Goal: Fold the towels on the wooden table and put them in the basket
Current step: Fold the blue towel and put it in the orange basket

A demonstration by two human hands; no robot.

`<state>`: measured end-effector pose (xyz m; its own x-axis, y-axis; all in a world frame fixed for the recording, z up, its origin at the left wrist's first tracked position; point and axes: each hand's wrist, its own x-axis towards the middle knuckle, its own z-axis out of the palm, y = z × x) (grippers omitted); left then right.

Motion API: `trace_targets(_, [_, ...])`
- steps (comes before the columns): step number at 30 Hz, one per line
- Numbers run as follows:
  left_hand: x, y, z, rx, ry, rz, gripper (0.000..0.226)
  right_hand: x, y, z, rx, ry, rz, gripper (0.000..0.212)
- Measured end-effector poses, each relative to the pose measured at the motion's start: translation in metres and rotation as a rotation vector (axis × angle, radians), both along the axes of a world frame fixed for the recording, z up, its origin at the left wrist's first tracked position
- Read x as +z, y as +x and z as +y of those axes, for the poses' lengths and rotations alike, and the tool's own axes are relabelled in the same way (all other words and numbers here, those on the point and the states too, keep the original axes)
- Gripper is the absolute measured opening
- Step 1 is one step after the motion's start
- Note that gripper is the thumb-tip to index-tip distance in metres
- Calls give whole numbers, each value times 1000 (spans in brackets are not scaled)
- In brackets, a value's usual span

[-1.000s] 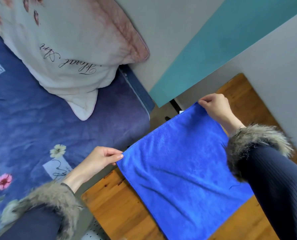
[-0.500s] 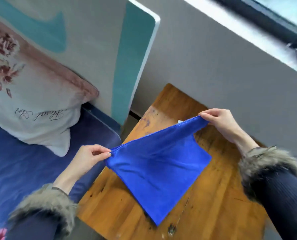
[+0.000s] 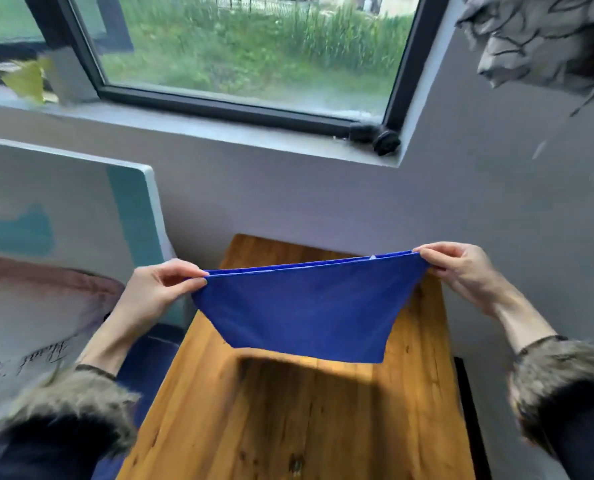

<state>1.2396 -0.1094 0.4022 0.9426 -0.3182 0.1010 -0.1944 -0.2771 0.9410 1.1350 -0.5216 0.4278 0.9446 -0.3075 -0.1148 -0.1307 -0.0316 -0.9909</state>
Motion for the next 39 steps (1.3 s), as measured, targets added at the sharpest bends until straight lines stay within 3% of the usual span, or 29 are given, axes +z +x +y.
trace_targets(6, [25,-10,-33,-71,-35,-1,41,10,-50,-16,-98,125,-88,64])
trace_targets(12, [37,-13,-36,-153,-56,19,32,8,-77,-19,-150,257,-104,64])
trace_targets(18, [35,-10,-34,-176,-37,13,23,8,-84,-20,-109,232,-88,68])
trace_targets(22, [33,-5,-29,-199,-1,-22,19,11,-85,-17,-8,104,5,83])
trace_targets(23, [33,-4,-27,-198,-1,-27,18,11,-85,-15,35,51,42,74])
trace_targets(25, [31,-2,-22,-186,5,-33,15,12,-82,-8,74,-33,110,26])
trace_targets(26, [31,-1,-19,-178,7,-31,14,12,-80,-5,64,-91,131,12])
trace_targets(32, [26,3,-8,-219,40,18,33,4,-65,5,-45,-316,125,21])
trace_targets(39, [20,13,-14,-214,161,-51,20,5,-59,8,-84,-498,107,24])
